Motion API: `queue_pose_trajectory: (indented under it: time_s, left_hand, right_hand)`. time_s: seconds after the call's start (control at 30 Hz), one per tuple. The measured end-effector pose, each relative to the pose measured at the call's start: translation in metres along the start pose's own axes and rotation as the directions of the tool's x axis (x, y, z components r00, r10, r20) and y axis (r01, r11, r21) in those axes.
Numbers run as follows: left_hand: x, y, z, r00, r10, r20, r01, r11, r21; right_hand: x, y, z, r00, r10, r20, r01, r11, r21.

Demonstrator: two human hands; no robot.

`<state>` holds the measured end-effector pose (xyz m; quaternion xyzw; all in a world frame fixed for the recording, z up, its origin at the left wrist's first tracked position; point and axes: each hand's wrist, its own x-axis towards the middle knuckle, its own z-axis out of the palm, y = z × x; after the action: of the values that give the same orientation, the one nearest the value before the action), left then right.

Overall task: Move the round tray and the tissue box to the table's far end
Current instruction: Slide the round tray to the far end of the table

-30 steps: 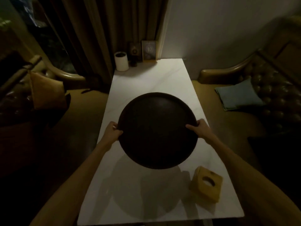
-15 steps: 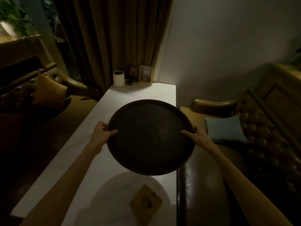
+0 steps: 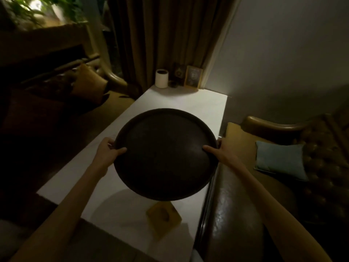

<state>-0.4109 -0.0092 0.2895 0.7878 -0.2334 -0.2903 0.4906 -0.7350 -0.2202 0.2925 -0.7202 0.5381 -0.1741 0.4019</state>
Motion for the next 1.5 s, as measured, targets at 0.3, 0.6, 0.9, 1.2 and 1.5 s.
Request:
queue_pose_trajectory:
  time_s: [0.3,0.6,0.9,1.2,1.5]
  left_hand:
    - [0.019,-0.006,-0.006,0.942,-0.156,-0.296,0.127,0.985,-0.115]
    - [0.032,0.026,0.045,0.708,-0.323,-0.628,0.231,0.946,-0.226]
    - [0.012,0.047,0.069,0.575,-0.367,-0.731,0.206,0.930,-0.305]
    - [0.071,0.047,0.064,0.686,-0.311,-0.658,0.128,0.942,-0.311]
    - [0.163,0.080,0.123,0.743,-0.259,-0.617,0.108,0.956,-0.272]
  right_hand:
    - [0.143,-0.033,0.063,0.935,-0.190,0.300,0.189,0.981,0.033]
    - [0.290,-0.096,0.094,0.717,-0.382,0.583,0.391,0.913,0.117]
    - [0.317,-0.127,0.115,0.586,-0.445,0.677,0.485,0.862,0.147]
    - [0.347,-0.138,0.090,0.668,-0.407,0.623,0.492,0.870,0.039]
    - [0.449,-0.117,0.054,0.729,-0.402,0.554,0.476,0.879,0.013]
